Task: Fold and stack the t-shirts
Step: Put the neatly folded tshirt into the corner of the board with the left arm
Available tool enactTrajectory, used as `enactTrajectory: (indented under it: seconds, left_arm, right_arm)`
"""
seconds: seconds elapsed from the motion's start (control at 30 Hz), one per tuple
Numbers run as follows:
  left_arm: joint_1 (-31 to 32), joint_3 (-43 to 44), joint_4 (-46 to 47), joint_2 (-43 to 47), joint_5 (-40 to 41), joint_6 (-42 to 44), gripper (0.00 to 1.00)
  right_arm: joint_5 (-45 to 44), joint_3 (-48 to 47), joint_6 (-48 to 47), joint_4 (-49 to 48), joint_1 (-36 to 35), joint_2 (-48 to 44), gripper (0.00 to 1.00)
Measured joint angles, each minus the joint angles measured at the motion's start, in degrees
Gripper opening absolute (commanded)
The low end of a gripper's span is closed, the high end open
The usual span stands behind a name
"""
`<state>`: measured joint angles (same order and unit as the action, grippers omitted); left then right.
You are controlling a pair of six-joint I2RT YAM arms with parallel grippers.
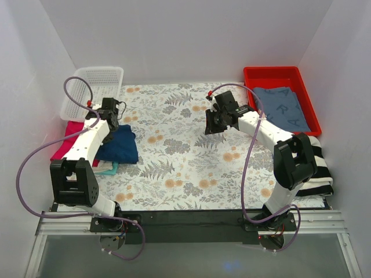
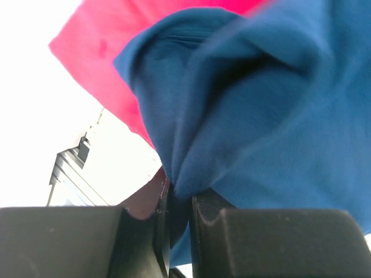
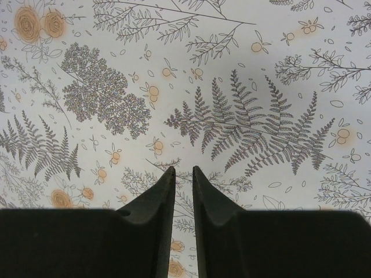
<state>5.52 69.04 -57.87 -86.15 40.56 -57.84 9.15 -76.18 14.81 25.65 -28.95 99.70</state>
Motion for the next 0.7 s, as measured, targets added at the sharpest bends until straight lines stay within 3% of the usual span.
enactTrajectory:
  seconds: [0.2, 0.43, 0.7]
  left_arm:
    - [-6.38, 1.75, 2.95, -1.46, -0.76, 0.90, 0.00]
    - [-10.84, 11.13, 5.35, -10.21, -2.23, 3.08, 0.00]
    - [-17.40, 11.37, 7.06, -10.47, -4.52, 3.74, 0.00]
  right_arm:
    - [0.00, 0.00, -0.02, 0.00, 0.00, 0.00, 0.23]
    - [0.00, 0.02, -0.04, 0.00, 0.00, 0.02, 0.22]
    - [0.02, 0.02, -0.04, 0.00, 0.00, 0.39, 0.22]
